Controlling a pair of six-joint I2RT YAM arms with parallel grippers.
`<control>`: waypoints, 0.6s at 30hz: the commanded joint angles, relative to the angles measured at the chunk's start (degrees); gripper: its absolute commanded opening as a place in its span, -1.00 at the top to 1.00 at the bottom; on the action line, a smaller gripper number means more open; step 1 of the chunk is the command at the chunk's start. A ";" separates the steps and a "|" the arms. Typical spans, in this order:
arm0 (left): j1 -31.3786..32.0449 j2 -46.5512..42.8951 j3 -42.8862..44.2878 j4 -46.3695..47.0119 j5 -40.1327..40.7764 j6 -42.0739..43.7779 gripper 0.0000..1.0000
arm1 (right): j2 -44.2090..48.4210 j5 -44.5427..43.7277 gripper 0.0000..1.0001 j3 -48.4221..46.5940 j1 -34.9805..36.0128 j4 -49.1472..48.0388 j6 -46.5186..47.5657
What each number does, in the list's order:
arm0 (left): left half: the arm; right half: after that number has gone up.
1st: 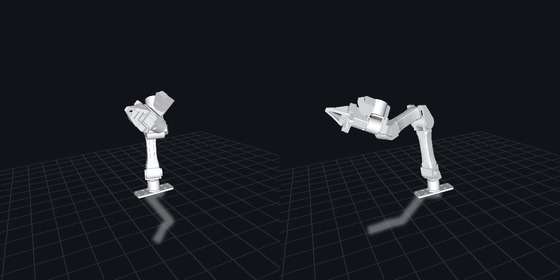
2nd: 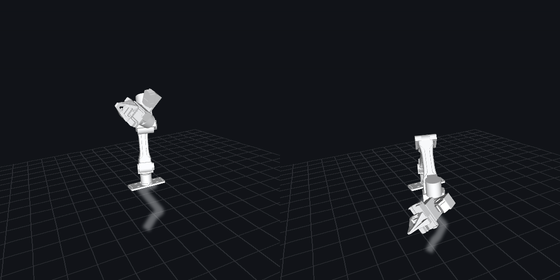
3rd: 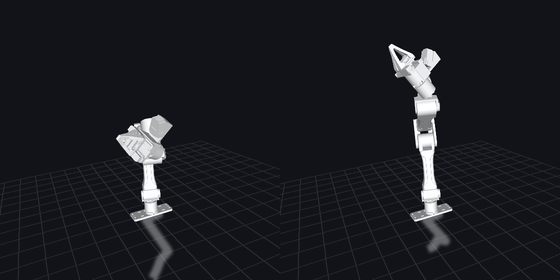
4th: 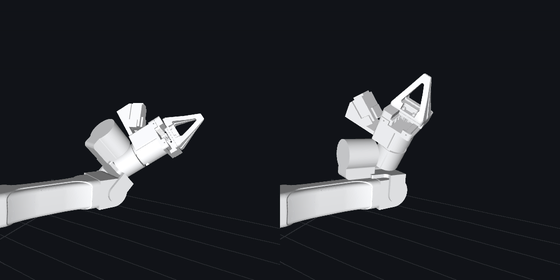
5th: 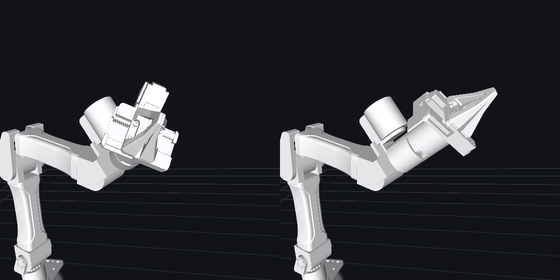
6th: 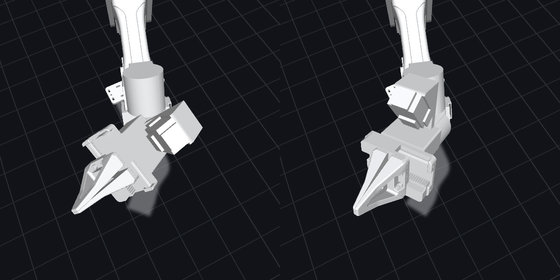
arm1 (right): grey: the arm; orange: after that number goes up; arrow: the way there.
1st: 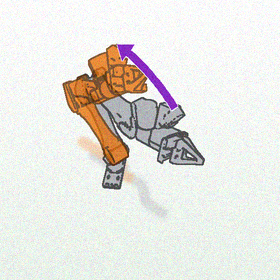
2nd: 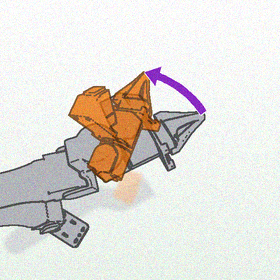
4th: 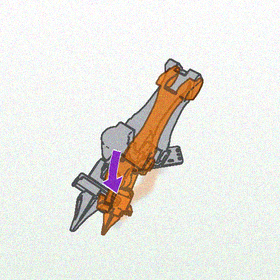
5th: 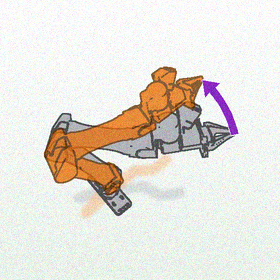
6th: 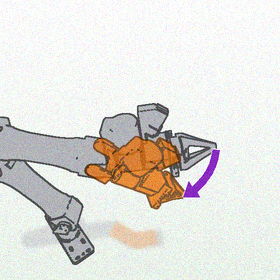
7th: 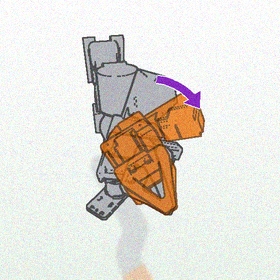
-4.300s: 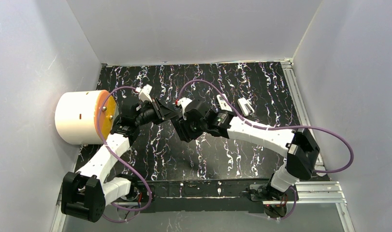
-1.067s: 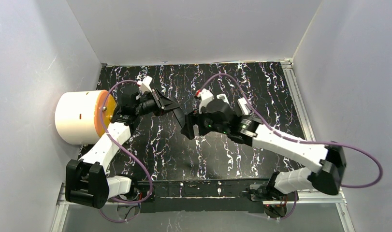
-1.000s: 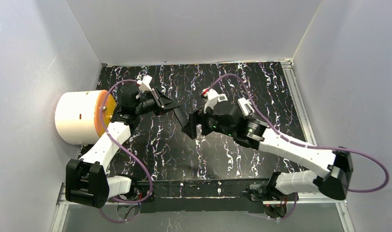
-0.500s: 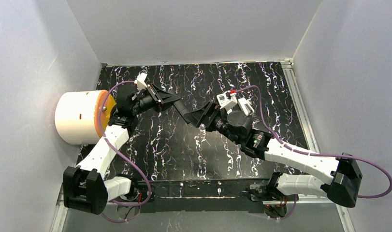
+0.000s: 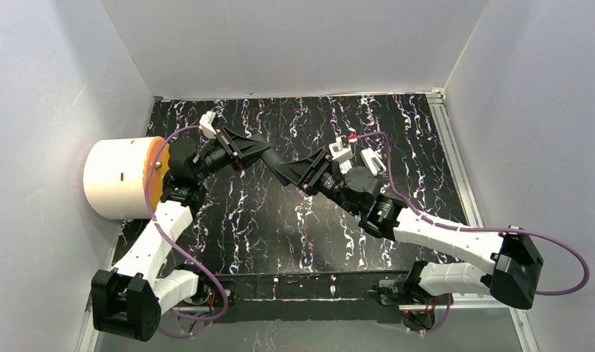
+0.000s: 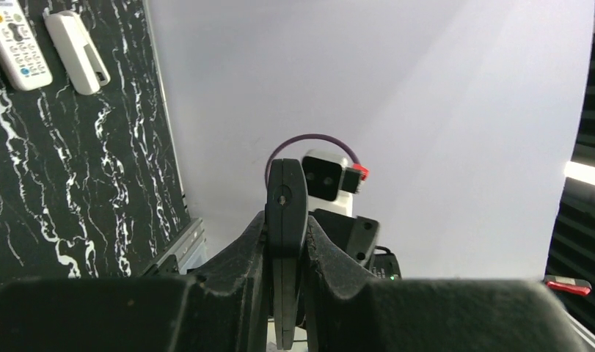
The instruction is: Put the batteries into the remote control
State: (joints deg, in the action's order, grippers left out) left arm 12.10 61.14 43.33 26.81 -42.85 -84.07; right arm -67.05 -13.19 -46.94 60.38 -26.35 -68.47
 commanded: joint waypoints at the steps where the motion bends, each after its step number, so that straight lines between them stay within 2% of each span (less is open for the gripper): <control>1: -0.41 -3.07 -0.44 4.61 -0.50 -0.93 1.00 | -0.89 2.12 -0.13 -1.13 -0.33 -4.50 -2.46; 11: -0.41 -4.25 -0.79 6.54 -0.93 -0.57 1.00 | -2.28 2.80 0.38 -1.53 -0.31 -5.25 -3.18; 15: -0.41 -4.41 -1.03 7.28 -1.12 -0.66 1.00 | -2.75 3.03 0.51 -1.62 -0.33 -5.94 -3.26; 18: -0.41 -4.62 -1.23 7.60 -1.10 -0.57 1.00 | -3.06 3.46 0.53 -1.54 -0.40 -6.35 -3.21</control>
State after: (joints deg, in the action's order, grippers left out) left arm 11.81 59.09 42.52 30.98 -42.87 -84.51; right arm -69.21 -10.09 -47.03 60.36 -30.85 -72.14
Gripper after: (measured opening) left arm 0.150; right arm 0.284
